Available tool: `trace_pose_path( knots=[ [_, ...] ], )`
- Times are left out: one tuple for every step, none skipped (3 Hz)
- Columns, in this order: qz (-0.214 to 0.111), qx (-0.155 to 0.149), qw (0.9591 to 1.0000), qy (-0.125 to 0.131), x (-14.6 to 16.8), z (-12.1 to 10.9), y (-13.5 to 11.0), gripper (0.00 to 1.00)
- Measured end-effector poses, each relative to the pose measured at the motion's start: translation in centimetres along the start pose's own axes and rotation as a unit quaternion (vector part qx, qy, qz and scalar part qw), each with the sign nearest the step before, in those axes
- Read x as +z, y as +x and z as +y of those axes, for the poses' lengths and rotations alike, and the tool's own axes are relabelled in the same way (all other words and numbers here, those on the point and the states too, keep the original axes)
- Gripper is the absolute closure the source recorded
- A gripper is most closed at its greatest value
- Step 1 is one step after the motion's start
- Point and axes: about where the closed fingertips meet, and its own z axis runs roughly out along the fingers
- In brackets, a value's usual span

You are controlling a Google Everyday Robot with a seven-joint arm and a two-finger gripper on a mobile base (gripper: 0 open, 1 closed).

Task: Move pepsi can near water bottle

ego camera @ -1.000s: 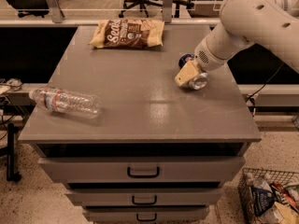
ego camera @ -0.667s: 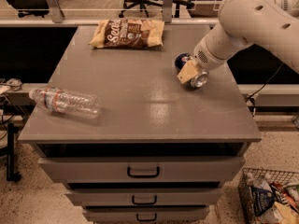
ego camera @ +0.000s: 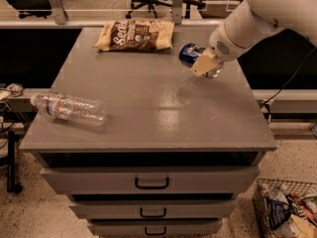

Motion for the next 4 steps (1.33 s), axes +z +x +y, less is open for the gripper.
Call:
trace_pose_path(
  knots=[
    [-0.003,-0.055,0.9985,-0.002,-0.4,0.1,-0.3,1.00],
    [-0.003,-0.056,0.9984,-0.002,-0.4,0.1,-0.3,1.00],
    [-0.026,-0.073,0.9969,-0.007,-0.3,1.3,-1.4,1.00],
    [-0.066,-0.116,0.9909,-0.018,-0.2,4.4,-3.9,1.00]
  ],
)
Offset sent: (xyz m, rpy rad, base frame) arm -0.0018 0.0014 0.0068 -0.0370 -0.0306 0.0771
